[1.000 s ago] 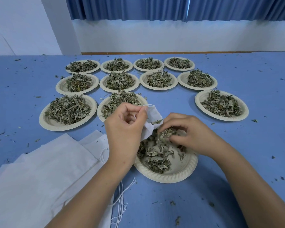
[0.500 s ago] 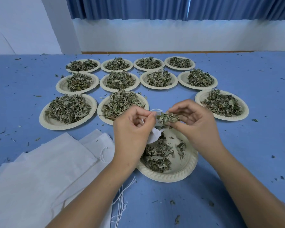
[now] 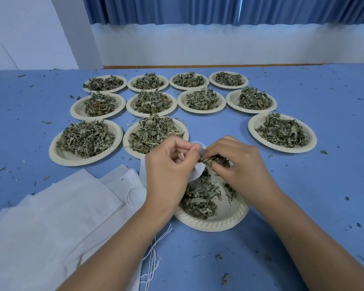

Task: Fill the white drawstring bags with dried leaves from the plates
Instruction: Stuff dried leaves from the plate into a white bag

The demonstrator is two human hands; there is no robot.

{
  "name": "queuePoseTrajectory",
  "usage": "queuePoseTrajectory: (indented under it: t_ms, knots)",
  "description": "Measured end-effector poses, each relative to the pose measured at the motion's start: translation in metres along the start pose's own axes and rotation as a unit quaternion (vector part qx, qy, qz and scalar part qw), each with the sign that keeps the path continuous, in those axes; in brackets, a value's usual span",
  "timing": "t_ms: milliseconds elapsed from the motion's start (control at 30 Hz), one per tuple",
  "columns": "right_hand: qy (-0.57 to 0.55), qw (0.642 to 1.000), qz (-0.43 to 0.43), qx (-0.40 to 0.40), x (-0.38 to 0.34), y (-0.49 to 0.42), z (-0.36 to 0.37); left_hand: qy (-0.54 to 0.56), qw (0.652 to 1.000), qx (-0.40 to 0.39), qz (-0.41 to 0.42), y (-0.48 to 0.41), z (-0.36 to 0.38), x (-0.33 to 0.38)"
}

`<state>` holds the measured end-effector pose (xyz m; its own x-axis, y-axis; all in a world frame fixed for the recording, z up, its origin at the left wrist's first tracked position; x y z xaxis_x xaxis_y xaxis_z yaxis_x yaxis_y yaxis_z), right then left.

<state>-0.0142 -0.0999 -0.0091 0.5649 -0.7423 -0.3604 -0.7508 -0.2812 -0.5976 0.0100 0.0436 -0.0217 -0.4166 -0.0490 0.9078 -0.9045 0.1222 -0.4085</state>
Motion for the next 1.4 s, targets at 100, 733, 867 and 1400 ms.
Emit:
queuePoseTrajectory:
  t_ms: [100,733,867,1400]
  knots:
    - [-0.020,1.000,-0.009,-0.013,-0.003,0.001,0.002,-0.023,0.999,-0.018,0.013,0.001,0.003,-0.001]
    - [-0.080,0.996,0.042,0.024,-0.004,0.002,-0.014,0.006,0.999,0.049,0.006,-0.004,-0.010,0.003]
    - [-0.035,0.999,0.016,-0.027,-0.008,0.002,-0.006,0.024,0.999,0.044,0.002,-0.002,-0.007,0.003]
    - [-0.064,0.984,0.000,-0.165,-0.011,0.006,0.022,0.002,0.999,-0.026,0.045,0.003,0.002,0.008]
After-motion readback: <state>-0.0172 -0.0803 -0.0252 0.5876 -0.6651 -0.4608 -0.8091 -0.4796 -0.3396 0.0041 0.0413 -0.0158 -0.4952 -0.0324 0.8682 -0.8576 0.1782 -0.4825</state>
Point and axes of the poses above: each hand's wrist, its own y-axis away from the middle knuckle, its own z-axis out of the palm, x = y × z, the point moved 4 cm from there along -y, towards the middle knuckle, and after that the axes turned 6 degrees about -x, right-handed, at the moved point
